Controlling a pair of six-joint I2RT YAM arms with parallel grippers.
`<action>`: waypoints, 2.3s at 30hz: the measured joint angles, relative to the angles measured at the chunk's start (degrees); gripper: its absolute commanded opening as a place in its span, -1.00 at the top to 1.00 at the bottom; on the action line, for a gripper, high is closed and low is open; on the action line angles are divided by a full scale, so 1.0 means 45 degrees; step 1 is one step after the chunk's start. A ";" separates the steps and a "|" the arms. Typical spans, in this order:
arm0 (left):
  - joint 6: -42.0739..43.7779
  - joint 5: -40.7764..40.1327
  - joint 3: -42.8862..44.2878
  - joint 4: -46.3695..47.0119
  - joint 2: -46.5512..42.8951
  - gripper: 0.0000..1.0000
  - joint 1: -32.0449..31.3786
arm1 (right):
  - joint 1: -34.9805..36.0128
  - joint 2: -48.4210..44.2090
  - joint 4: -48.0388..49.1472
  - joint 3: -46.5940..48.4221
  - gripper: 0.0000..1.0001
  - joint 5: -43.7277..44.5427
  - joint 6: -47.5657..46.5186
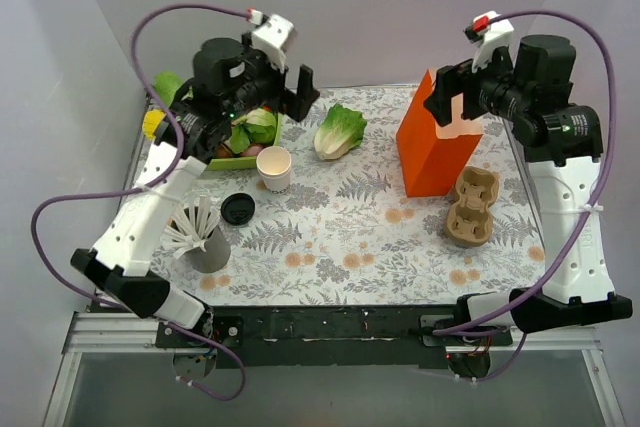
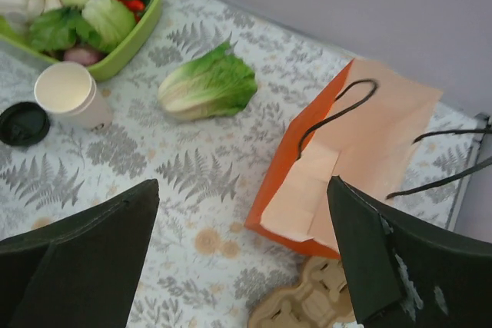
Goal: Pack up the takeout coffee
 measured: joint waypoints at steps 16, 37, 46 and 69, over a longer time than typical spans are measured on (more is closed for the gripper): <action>0.1379 0.1292 -0.3337 -0.4192 0.0753 -0.59 -0.0219 | 0.2385 -0.1277 0.0175 -0.5799 0.02 -0.5071 -0.3929; 0.1501 -0.1773 -0.1851 -0.7057 0.4469 -0.38 -0.0228 | 0.2550 -0.1073 0.0131 -1.0457 0.71 -0.2773 -0.7378; 0.1530 -0.2229 -0.1899 -0.6683 0.4580 -0.07 -0.0170 | 0.1744 -0.0214 0.2506 -1.1225 0.78 -0.0665 -0.8087; 0.1729 -0.1899 -0.0928 -0.6795 0.6591 0.65 0.0092 | 0.0369 -0.0311 0.2924 -1.1006 0.70 -0.1739 -0.7431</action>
